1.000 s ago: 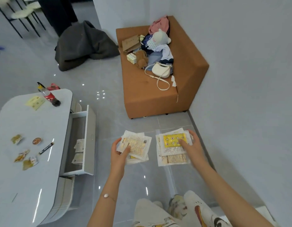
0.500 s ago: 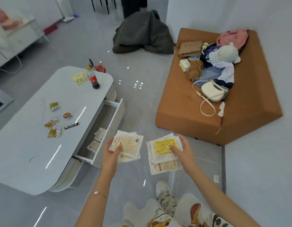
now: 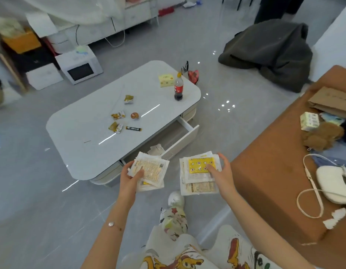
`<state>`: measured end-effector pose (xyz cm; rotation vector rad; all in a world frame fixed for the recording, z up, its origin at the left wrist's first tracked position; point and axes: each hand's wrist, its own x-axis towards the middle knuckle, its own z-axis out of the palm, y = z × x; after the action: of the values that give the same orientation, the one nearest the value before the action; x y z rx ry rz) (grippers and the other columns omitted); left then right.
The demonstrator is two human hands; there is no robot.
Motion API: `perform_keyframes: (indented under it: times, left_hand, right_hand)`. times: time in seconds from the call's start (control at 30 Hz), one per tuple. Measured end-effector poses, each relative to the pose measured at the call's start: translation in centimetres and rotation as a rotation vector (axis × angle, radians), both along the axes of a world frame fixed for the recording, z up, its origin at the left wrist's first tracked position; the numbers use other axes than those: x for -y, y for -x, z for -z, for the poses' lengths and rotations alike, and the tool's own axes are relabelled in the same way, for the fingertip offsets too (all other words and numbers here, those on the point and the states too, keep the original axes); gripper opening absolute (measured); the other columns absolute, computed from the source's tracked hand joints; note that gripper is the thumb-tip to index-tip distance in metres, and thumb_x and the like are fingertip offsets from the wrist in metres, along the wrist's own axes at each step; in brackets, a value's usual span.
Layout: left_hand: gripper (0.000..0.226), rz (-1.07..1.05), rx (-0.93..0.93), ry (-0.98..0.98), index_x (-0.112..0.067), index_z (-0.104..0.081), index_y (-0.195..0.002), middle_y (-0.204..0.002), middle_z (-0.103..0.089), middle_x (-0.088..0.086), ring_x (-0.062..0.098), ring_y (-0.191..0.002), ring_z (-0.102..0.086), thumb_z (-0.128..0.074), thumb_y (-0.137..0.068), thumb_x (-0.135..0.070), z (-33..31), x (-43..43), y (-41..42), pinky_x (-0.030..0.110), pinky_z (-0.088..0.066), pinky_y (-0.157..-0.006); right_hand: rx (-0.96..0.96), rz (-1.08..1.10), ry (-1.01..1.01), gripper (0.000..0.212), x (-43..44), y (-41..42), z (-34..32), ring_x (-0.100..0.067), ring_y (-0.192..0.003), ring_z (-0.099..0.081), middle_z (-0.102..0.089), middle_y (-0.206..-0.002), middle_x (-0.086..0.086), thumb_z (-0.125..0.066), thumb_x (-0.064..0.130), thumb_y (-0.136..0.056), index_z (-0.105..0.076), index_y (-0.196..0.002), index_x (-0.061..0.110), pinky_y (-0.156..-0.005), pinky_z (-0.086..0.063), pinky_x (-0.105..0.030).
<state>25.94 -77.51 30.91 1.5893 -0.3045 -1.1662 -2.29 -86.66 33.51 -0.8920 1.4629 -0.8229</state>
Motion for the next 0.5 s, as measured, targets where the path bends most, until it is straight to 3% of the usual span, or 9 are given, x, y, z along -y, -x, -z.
perform_keyframes:
  times: [0.2,0.33,0.5]
  left_hand:
    - [0.046,-0.048,-0.001,-0.035,-0.031,-0.053,-0.121,-0.123,-0.063,0.007,0.029,-0.111,-0.063,-0.069,-0.085,-0.008,3.5,6.5,-3.4,0.053,-0.052,-0.092]
    - [0.049,-0.104,-0.006,-0.098,-0.026,-0.049,-0.126,-0.124,-0.061,0.012,0.032,-0.109,-0.062,-0.067,-0.086,-0.005,5.0,9.5,-5.1,0.048,-0.054,-0.088]
    - [0.053,-0.185,-0.017,-0.208,-0.024,-0.046,-0.129,-0.126,-0.059,0.011,0.031,-0.109,-0.061,-0.066,-0.085,-0.001,7.1,12.6,-7.2,0.050,-0.051,-0.093]
  right_hand:
    - [0.000,-0.050,-0.072,0.051,9.0,-3.7,1.8,-0.019,-0.085,-0.068,-0.062,-0.112,-0.006,-0.068,0.012,-0.087,-0.042,-0.125,0.033,-0.055,-0.056,-0.021]
    - [-0.032,-0.080,-0.145,0.049,13.7,-5.2,2.4,-0.019,-0.085,-0.068,-0.061,-0.113,-0.004,-0.067,0.012,-0.087,-0.042,-0.123,0.033,-0.058,-0.056,-0.023]
    - [-0.050,-0.140,-0.190,0.050,20.8,-7.3,4.7,-0.022,-0.098,-0.065,-0.058,-0.124,-0.005,-0.070,0.014,-0.085,-0.042,-0.123,0.031,-0.072,-0.054,-0.031]
